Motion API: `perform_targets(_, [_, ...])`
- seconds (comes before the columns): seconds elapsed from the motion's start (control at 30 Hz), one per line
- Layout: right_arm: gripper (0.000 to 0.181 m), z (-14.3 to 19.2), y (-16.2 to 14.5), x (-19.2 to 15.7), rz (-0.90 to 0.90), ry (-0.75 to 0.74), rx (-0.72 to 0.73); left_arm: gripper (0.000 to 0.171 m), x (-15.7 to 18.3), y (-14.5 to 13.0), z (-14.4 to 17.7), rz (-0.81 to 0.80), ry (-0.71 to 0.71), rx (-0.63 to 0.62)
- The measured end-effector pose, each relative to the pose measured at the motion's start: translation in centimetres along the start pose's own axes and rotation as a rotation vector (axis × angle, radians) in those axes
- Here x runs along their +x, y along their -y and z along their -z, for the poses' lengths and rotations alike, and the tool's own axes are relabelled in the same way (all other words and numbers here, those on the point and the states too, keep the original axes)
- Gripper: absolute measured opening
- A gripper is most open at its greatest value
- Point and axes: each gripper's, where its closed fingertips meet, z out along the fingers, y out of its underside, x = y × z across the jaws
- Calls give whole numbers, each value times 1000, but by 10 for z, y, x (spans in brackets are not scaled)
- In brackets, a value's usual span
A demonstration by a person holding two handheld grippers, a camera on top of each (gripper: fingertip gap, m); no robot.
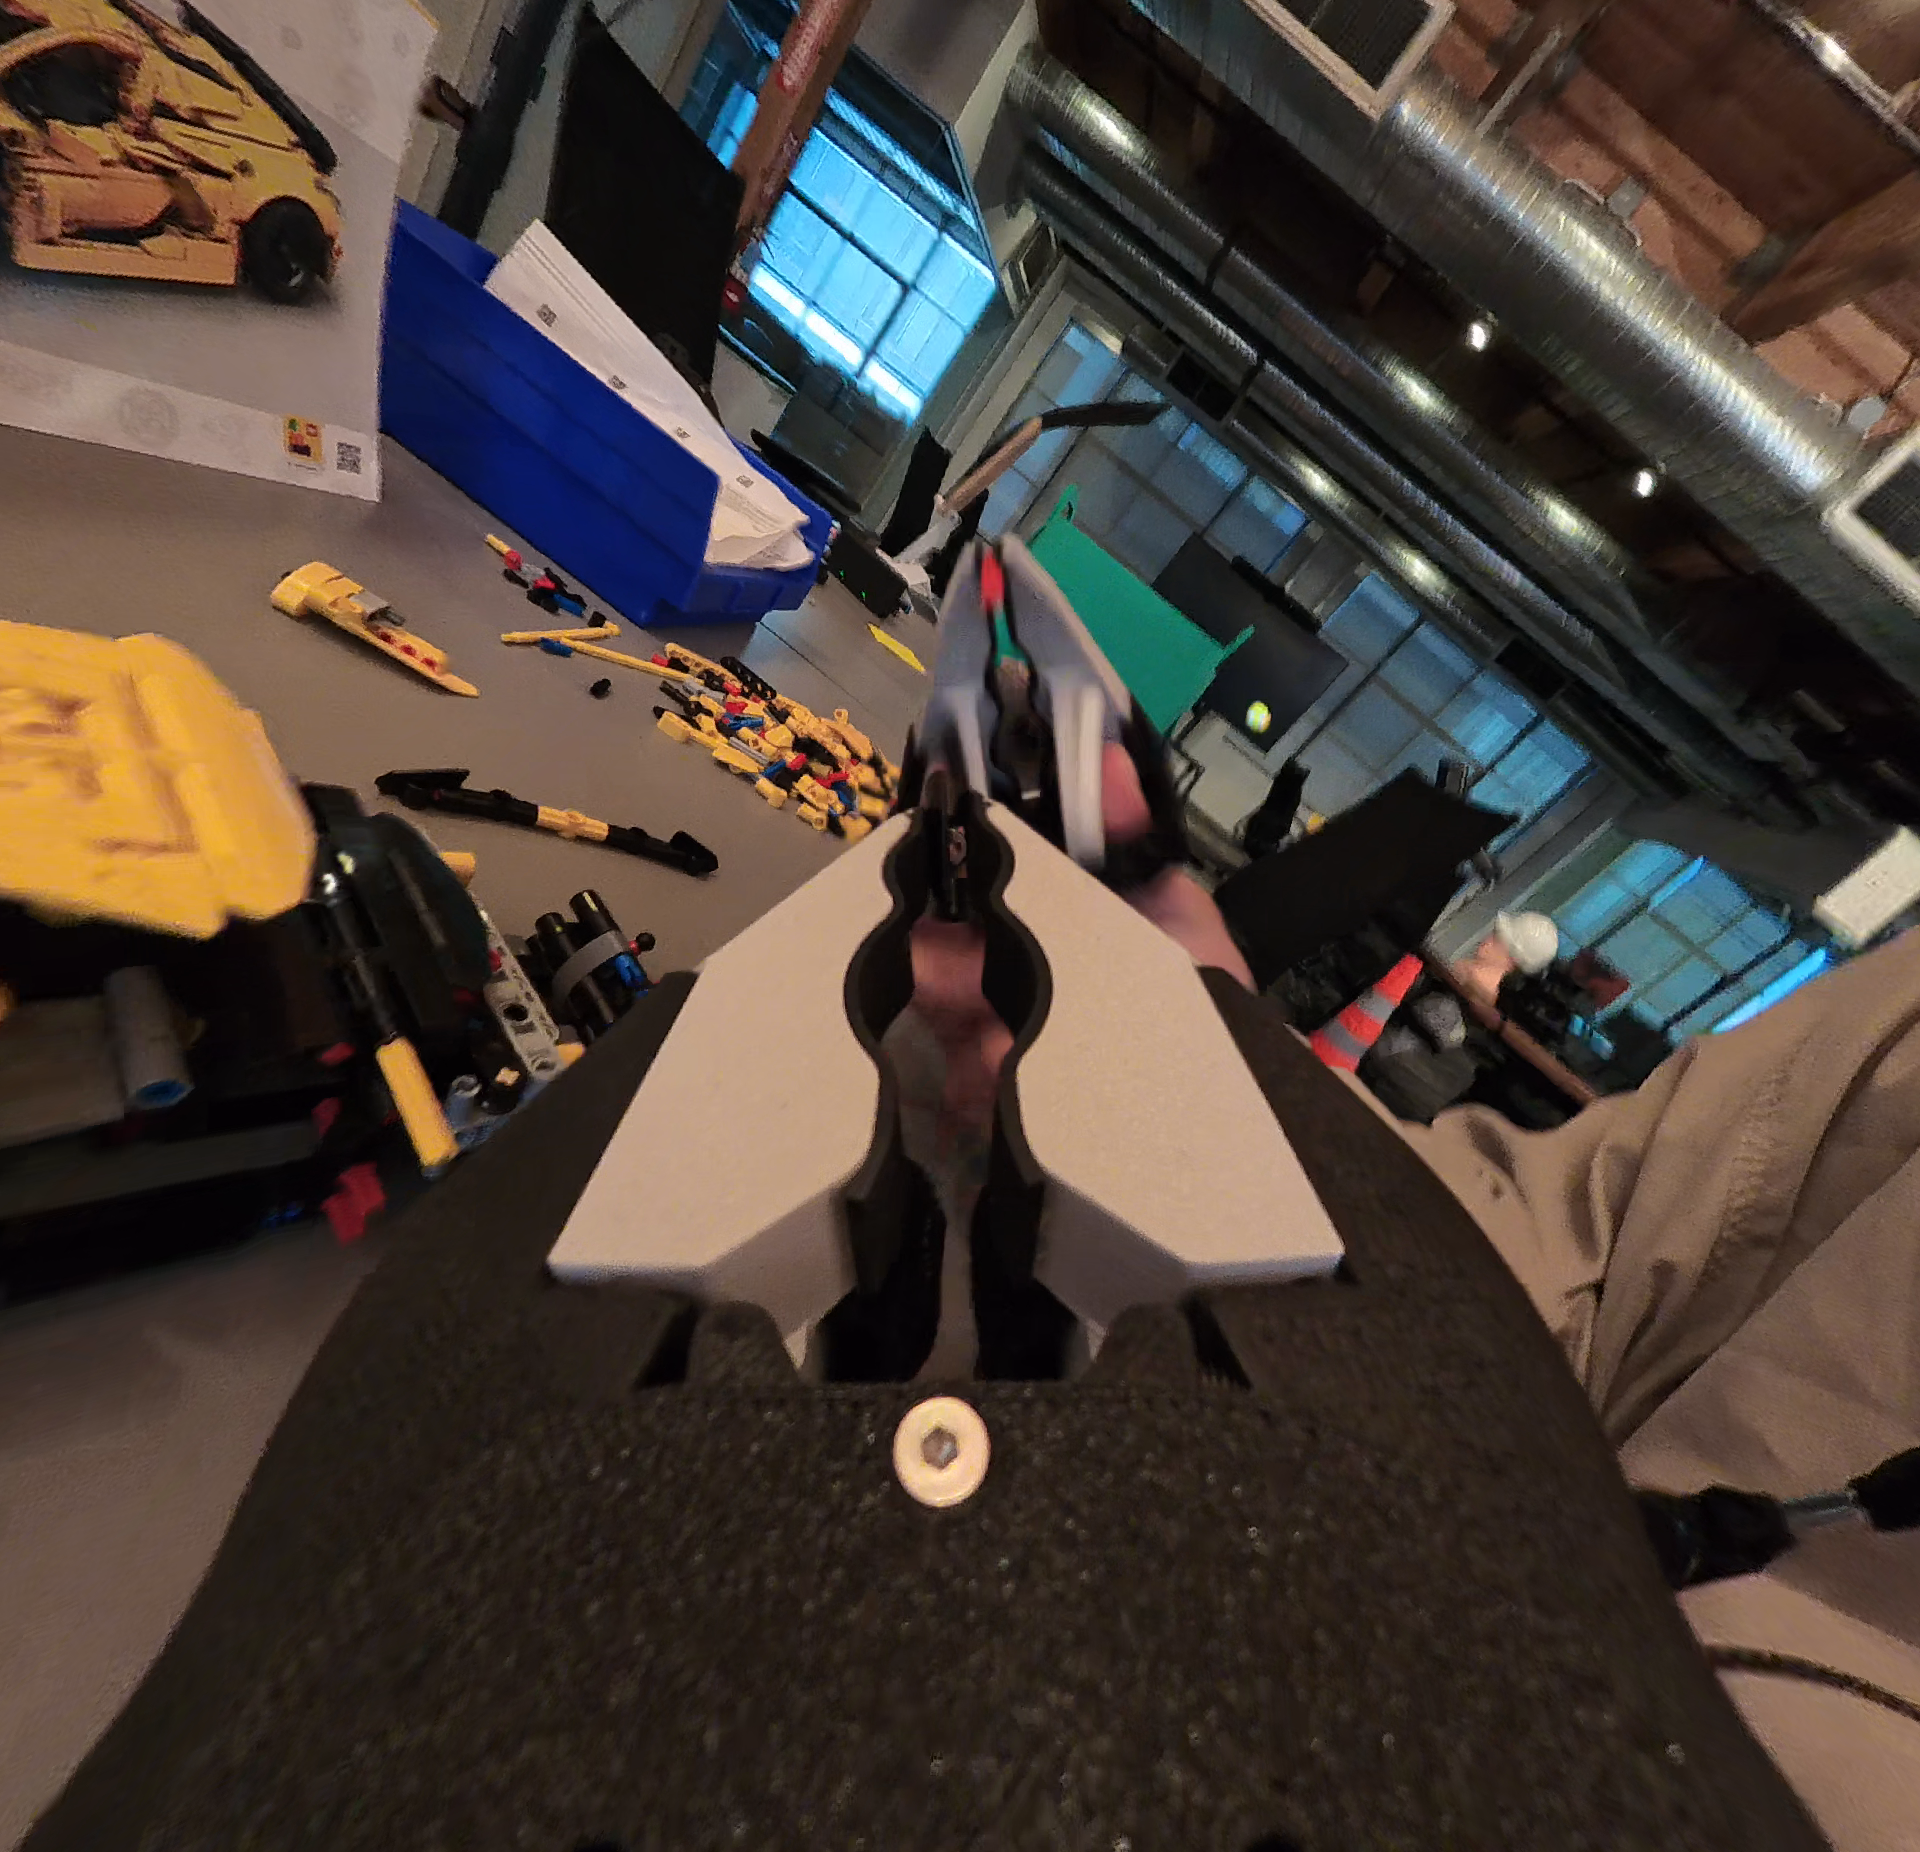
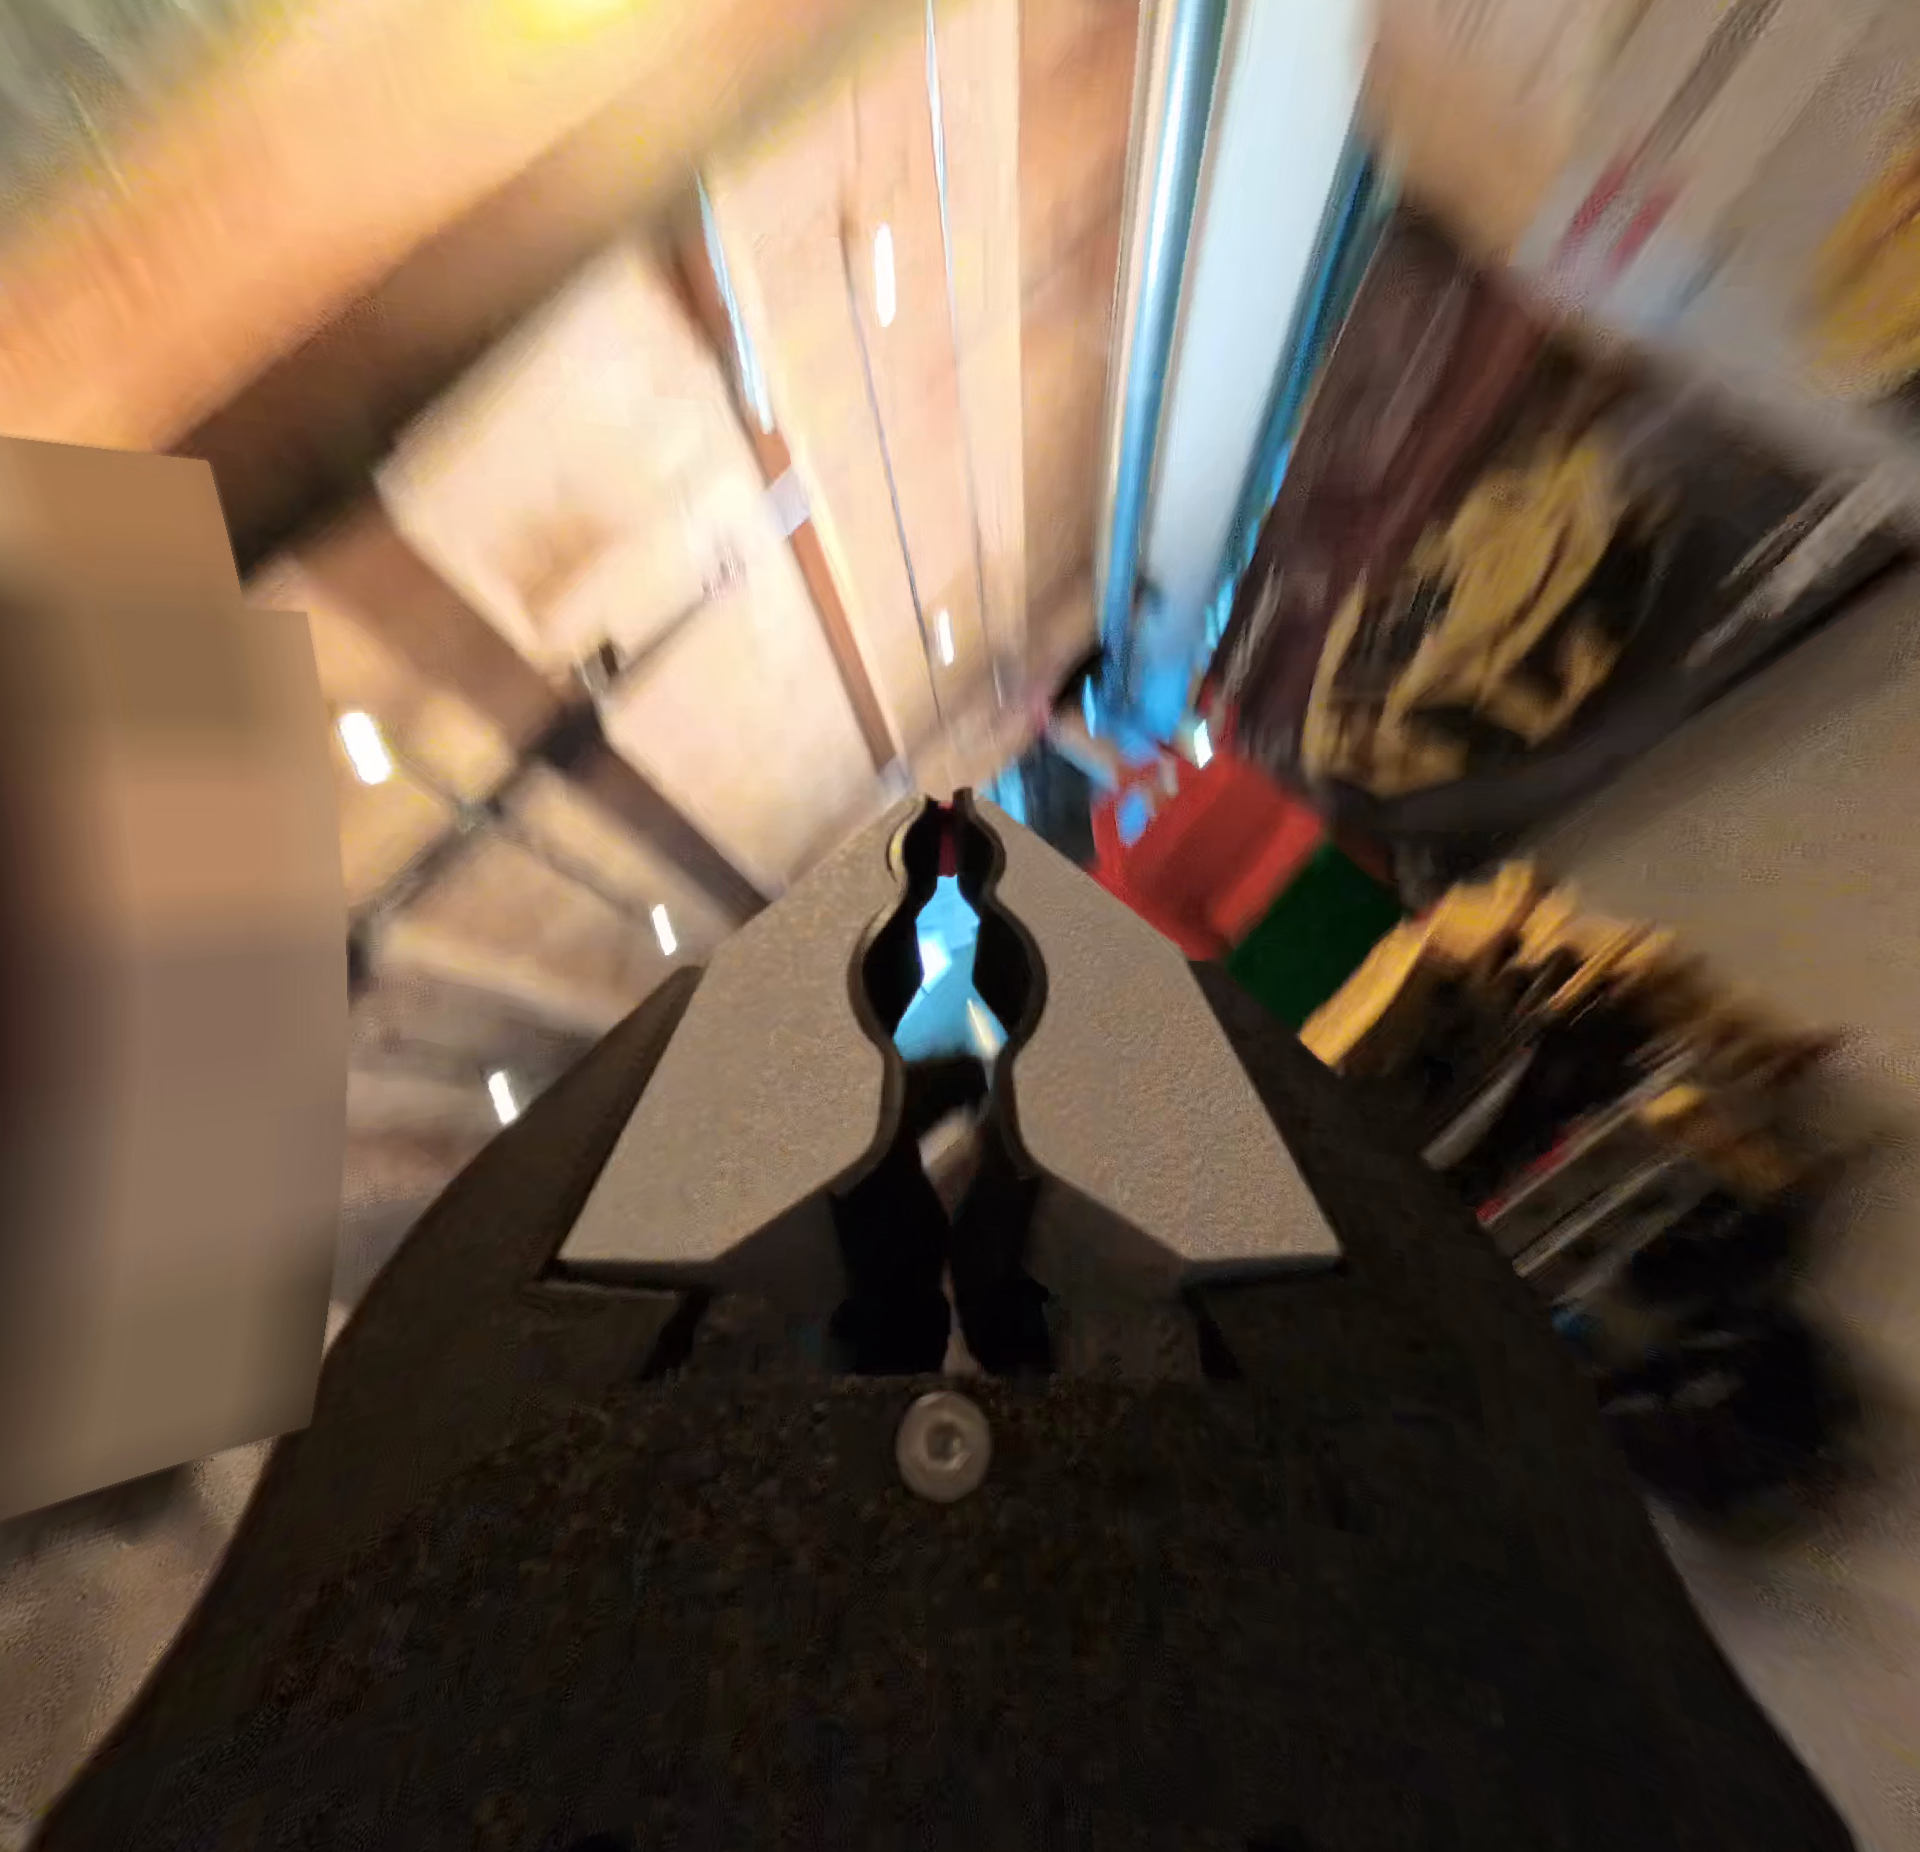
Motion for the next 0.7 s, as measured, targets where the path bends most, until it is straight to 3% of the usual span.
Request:
perform_targets(0.07, [0,34,71,13,40,-70,128,5,1,13,13,62,-37,89])
perform_targets(0.17, [1,5,31,-33,454,-94,-263,6,-2,6,4,68,-33,44])
perform_targets(0.23, [1,5,42,-31,488,-121,-296,6,11,-7,-6,55,-99,-39])
perform_targets(0.3, [1,31,76,6,439,-300,-315,6,16,-23,-14,-22,-72,-128])
perform_targets(0.37, [2,81,111,55,631,-652,-422,6,19,-39,-21,-110,-49,-217])
perform_targets(0.43, [2,128,141,82,750,-929,-532,6,17,-56,-32,-155,-22,-326])
perform_targets(0.5, [4,156,169,88,853,-1074,-533,6,11,-60,-49,-210,7,-390])
perform_targets(0.57, [13,185,178,101,822,-1188,-610,6,1,-55,-73,-221,58,-445])
perform_targets(0.7, [18,199,201,83,824,-1156,-486,6,-31,-52,-135,-257,137,-635])
